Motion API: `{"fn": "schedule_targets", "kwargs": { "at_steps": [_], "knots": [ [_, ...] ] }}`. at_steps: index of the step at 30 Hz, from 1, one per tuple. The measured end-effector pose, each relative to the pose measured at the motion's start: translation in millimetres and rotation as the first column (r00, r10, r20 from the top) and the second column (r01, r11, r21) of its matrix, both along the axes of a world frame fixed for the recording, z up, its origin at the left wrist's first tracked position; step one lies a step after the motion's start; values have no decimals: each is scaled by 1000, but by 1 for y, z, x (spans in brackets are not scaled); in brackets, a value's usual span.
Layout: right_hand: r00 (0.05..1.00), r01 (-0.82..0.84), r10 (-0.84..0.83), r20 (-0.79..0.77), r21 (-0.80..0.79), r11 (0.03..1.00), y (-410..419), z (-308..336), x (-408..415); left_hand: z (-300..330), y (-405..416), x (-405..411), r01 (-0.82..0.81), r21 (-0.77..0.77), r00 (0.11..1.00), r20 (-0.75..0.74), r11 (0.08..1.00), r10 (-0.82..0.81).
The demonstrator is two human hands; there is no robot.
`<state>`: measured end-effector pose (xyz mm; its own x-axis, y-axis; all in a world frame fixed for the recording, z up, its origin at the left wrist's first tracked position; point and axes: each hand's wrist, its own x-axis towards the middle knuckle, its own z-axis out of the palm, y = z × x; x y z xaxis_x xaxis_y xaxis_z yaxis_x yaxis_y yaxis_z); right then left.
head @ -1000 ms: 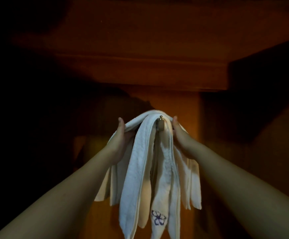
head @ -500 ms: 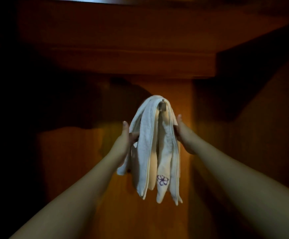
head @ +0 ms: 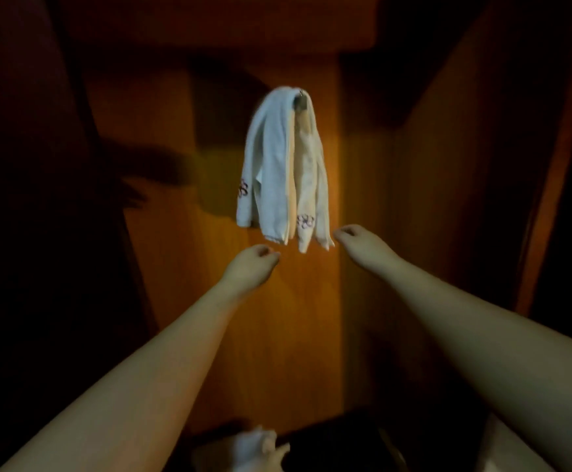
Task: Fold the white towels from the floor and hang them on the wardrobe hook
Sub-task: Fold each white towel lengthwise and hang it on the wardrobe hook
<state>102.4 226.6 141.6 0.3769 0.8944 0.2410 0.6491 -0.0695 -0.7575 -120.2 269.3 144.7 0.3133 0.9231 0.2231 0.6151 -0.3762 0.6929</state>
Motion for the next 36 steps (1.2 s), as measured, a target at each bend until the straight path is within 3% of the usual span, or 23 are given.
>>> {"fn": "schedule_targets", "kwargs": {
  "at_steps": [6, 11, 17, 21, 26, 36],
  "knots": [
    [999, -11, 19, 40, -195, 981, -113, -96, -3, -88, -66, -6, 172, -157, 969, -150, 972, -196],
    [986, 61, 1, 167, -369, 927, -194, -192, 6, -190, -108, 4, 244, -315, 923, -216, 917, -319],
    [976, 150, -33, 215, -556, 818, -281, -298, 25, -289, -154, 43, 401, -431, 792, -280, 808, -542],
    [972, 234, -156, 177, -639, 732, -345, -357, 45, -338, -190, 93, 483, -537, 670, -282, 691, -687],
    [953, 274, -277, 124, -746, 607, -418, -412, 84, -388, -246, 166, 466, -652, 583, -283, 599, -761],
    [858, 308, -512, 31, -829, 466, -550, -484, 238, -467, -343, 362, 428, -729, 375, -394, 534, -839]
  ]
}}
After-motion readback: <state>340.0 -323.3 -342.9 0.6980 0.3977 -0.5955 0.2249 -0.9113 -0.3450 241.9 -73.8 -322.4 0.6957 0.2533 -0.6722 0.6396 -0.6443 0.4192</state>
